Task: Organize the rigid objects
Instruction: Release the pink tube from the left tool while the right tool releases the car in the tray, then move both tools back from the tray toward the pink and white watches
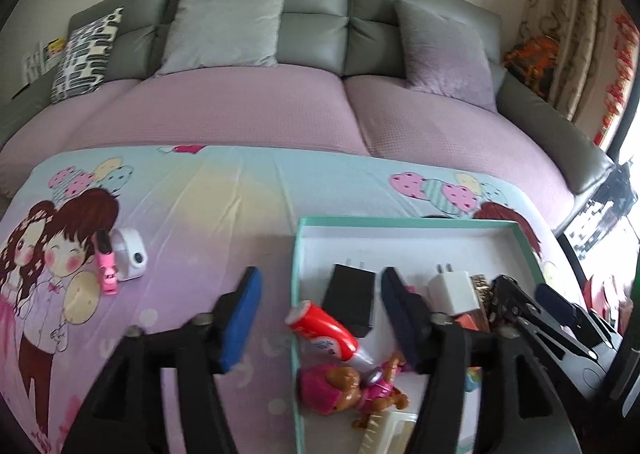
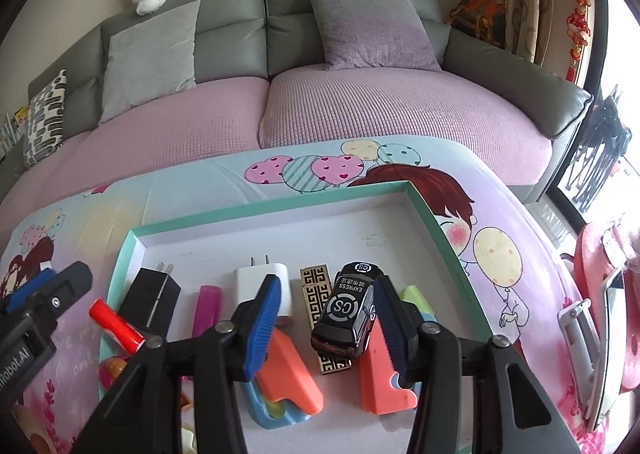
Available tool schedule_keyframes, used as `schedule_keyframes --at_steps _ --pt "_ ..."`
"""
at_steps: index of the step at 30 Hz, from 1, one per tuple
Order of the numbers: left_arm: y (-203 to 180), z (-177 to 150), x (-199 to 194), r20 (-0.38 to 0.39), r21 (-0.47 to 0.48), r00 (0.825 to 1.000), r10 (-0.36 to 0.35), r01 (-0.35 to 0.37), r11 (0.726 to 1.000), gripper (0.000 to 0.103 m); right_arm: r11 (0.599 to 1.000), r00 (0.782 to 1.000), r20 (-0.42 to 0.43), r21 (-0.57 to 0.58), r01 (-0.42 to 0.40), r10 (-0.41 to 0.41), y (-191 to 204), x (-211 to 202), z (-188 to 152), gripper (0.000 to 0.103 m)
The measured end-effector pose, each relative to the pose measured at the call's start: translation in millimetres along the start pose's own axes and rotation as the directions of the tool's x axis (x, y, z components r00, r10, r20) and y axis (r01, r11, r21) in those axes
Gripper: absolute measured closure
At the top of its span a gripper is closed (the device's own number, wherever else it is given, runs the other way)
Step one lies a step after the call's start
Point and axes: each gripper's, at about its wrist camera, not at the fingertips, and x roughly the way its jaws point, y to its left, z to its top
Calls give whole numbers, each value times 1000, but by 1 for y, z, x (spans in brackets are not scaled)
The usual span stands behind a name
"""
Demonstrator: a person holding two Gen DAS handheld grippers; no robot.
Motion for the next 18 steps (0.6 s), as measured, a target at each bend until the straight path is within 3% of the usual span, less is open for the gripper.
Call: schedule_keyframes --at_steps 4,8,11,13,16,18 --pt "10 2 -1 5 -32 1000 30 -29 999 35 1000 1000 -7 -5 -10 10 1 2 -1 43" --pt "18 2 -2 15 -53 998 58 -57 997 25 999 999 10 -14 -31 31 4 0 0 29" --pt "25 3 -3 24 -82 996 90 -88 993 24 999 998 26 -26 -48 48 7 -2 0 21" --pt "31 3 -4 28 -108 994 110 -107 988 23 998 998 35 -39 -44 46 10 -3 0 15" --pt "43 3 -5 29 -166 992 126 -120 979 11 997 997 47 -58 -54 57 14 -4 0 6" --pt "52 2 -7 34 -208 991 130 -120 971 11 996 996 55 -72 -62 65 17 -5 -1 0"
